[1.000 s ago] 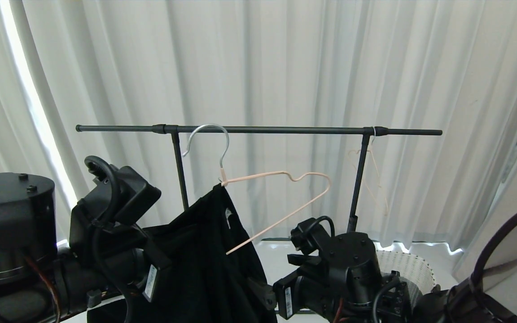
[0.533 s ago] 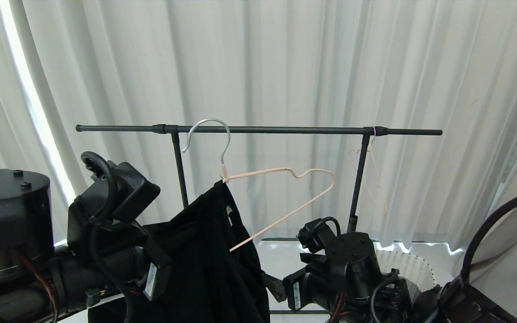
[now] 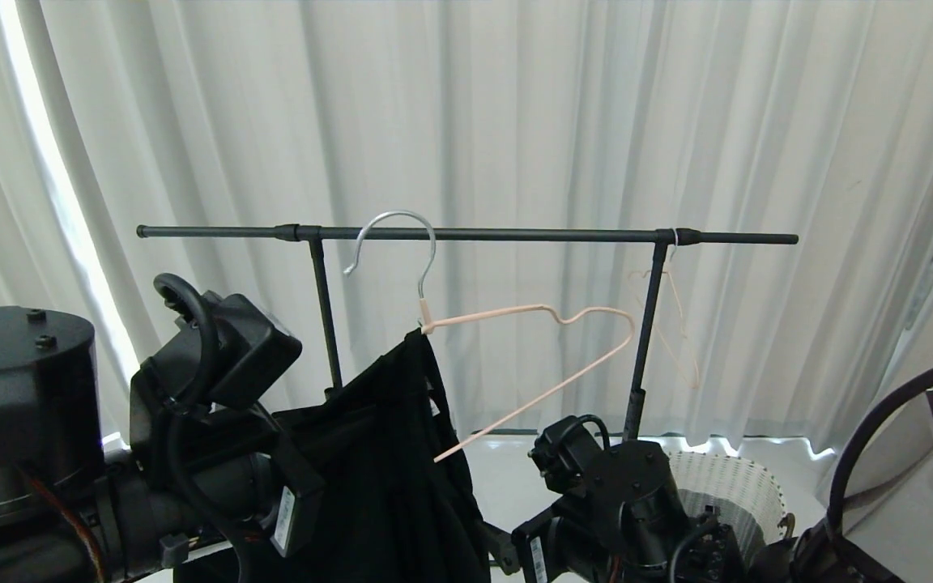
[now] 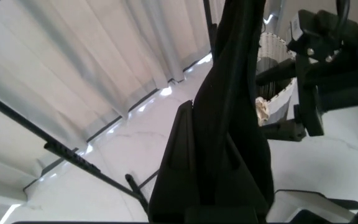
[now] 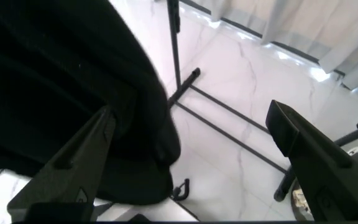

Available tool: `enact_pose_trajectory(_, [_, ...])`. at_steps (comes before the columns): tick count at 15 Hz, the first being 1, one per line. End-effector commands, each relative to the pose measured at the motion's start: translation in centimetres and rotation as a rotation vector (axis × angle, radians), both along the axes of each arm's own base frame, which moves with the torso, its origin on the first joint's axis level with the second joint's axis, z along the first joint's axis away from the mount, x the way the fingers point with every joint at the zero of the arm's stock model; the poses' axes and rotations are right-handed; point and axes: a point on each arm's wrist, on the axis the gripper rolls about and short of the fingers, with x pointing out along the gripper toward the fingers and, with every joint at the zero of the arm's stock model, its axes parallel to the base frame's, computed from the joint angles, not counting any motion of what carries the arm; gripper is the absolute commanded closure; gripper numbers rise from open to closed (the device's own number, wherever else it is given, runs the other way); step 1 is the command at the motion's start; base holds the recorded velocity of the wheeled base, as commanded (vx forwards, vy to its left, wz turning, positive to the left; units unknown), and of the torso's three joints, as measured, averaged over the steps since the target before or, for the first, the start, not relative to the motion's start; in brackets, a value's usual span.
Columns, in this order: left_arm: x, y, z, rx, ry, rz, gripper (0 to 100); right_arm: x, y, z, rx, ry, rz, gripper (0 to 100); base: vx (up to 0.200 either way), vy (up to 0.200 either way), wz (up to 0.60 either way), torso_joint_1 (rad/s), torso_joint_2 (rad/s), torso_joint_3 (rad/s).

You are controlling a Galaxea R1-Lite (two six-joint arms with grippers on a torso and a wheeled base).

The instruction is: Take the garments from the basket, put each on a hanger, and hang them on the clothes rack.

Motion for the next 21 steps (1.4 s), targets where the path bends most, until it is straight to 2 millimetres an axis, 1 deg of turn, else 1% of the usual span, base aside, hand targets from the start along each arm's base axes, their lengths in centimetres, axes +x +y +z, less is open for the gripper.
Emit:
enact_pose_trajectory(1, [0.0,0.0,-0.2,0.004,0.005,-0.002,100,0.0,0.1,0.8,0.029,-0.016,0.000,0,0.000,0.000,0.00,0.000,0.00,0.000])
enact_pose_trajectory(3, [-0.1,0.0,-0.2,0.006,0.006,0.001,100,-0.2,0.2,1.3,0.047,-0.022,0.006,0,0.000,0.000,0.00,0.000,0.00,0.000])
enact_pose_trajectory(5, [-0.1,0.0,-0.2,0.005,0.002,0.001,100,-0.7,0.5,1.4,0.048,-0.022,0.023,0,0.000,0.000,0.00,0.000,0.00,0.000])
enact_pose_trajectory(7, [-0.3,0.0,0.1,-0.002,-0.009,-0.007,100,-1.0,0.7,1.1,0.037,-0.023,0.028,0,0.000,0.000,0.00,0.000,0.00,0.000])
enact_pose_trajectory(10, [-0.6,0.1,0.4,-0.010,-0.021,-0.004,100,-0.7,0.5,0.0,-0.023,-0.044,-0.063,0,0.000,0.000,0.00,0.000,0.00,0.000])
enact_pose_trajectory(12, [-0.3,0.6,0.3,0.002,-0.025,0.054,100,0.2,-0.8,-0.4,-0.065,-0.057,-0.143,0,0.000,0.000,0.00,0.000,0.00,0.000])
enact_pose_trajectory(13, [-0.2,0.9,0.1,0.009,-0.021,0.069,100,1.1,-2.0,-0.3,-0.095,-0.075,-0.180,0,0.000,0.000,0.00,0.000,0.00,0.000])
enact_pose_trajectory(15, [-0.4,1.4,-0.4,0.021,-0.014,0.083,100,3.1,-4.2,0.3,-0.148,-0.122,-0.246,0,0.000,0.000,0.00,0.000,0.00,0.000])
enact_pose_trajectory(18, [-1.4,2.0,-2.1,0.069,0.016,0.069,100,5.8,-7.3,1.5,-0.204,-0.189,-0.352,0,0.000,0.000,0.00,0.000,0.00,0.000])
enact_pose_trajectory(21, [-2.0,2.4,-2.9,0.090,0.029,0.068,100,6.8,-8.9,2.6,-0.204,-0.220,-0.401,0,0.000,0.000,0.00,0.000,0.00,0.000])
